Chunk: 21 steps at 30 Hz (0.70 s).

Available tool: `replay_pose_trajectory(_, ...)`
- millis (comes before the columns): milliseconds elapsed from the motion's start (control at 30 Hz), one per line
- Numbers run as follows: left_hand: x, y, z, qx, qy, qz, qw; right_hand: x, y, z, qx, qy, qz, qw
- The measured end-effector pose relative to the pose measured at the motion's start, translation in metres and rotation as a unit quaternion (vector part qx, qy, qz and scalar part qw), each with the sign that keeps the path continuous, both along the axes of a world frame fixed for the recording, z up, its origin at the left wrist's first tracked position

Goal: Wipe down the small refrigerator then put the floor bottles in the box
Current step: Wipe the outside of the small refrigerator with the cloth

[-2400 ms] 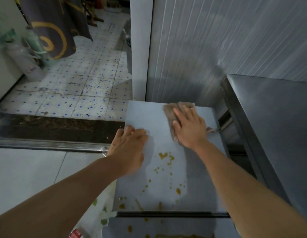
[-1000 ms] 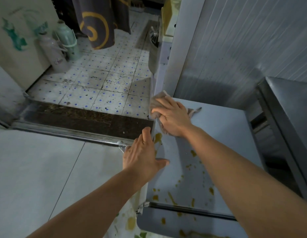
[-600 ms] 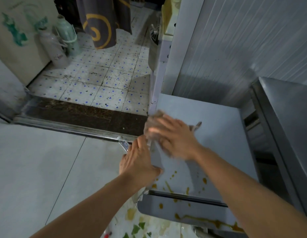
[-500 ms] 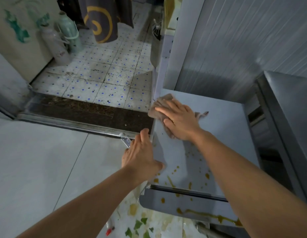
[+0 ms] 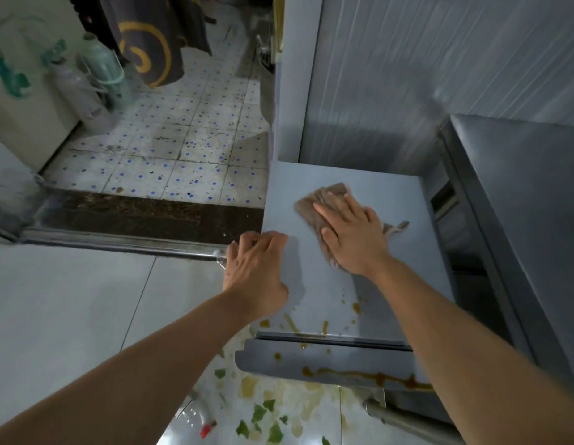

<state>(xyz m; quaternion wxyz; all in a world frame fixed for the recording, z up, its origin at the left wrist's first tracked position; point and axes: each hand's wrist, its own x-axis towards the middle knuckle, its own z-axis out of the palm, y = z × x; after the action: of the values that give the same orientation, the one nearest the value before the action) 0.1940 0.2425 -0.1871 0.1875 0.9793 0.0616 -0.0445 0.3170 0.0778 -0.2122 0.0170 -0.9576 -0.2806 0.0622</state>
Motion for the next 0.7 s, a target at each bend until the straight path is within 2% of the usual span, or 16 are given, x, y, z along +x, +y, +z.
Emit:
replay_pose_trajectory(233,-0.001,-0.017,0.002,0.078,-0.009,-0.047,0.996,-0.092,-0.046,-0.004,0.002,0.017,-0.007,1.0)
replay_pose_trajectory(300,0.006,-0.023,0.003,0.076,-0.009,-0.066,0.995,-0.077,-0.054,-0.005,-0.007,0.021,-0.039,0.999)
replay_pose_trajectory(433,0.013,-0.036,-0.003,0.044,-0.012,-0.054,0.998,-0.011,-0.065,-0.005,-0.007,0.027,-0.17,0.985)
replay_pose_trajectory(500,0.01,-0.039,-0.007,0.038,-0.013,-0.04,0.998,0.002,-0.07,-0.004,-0.006,0.038,-0.186,0.982)
replay_pose_trajectory(600,0.006,-0.042,-0.007,0.049,0.002,-0.031,0.998,-0.024,-0.076,0.001,0.003,0.046,-0.184,0.982)
replay_pose_trajectory(700,0.003,-0.05,-0.004,0.062,0.011,-0.044,0.997,-0.08,-0.096,0.006,-0.036,0.016,-0.189,0.981)
